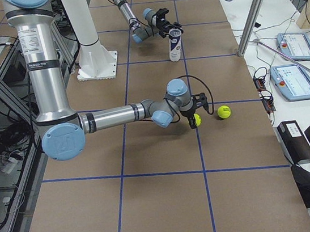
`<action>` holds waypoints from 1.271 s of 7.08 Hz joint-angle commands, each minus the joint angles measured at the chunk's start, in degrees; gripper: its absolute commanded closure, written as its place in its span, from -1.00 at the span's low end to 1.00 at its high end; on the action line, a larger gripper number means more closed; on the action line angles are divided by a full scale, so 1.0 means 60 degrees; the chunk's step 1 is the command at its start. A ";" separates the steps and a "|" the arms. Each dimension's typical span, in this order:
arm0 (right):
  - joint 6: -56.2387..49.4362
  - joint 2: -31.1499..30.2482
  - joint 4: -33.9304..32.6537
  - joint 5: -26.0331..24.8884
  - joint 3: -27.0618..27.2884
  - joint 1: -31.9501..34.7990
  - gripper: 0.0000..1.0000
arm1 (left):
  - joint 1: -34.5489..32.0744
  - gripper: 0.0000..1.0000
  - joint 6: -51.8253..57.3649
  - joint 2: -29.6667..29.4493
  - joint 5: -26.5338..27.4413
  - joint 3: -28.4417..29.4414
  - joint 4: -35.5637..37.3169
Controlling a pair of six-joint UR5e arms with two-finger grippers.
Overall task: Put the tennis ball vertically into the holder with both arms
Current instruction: 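Grasp the Wilson 3 ball with the right gripper while left holds the can, then carry the ball with the right gripper over the can's open top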
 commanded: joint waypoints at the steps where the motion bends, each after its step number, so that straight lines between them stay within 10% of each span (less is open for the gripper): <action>1: 0.2036 0.0960 -0.0094 0.0553 0.0676 -0.0101 0.87 | 0.0000 -0.98 0.0000 0.0000 0.0000 -0.0001 0.0000; 5: 0.4150 0.3475 -0.4737 0.0089 0.2580 -0.1256 0.89 | 0.0000 -0.98 0.0000 0.0000 -0.0015 -0.0015 0.0000; 9: 0.5967 0.6904 -0.8628 -0.1054 0.2467 -0.2707 0.87 | 0.0015 -0.98 0.0000 0.0000 0.0000 -0.0001 0.0015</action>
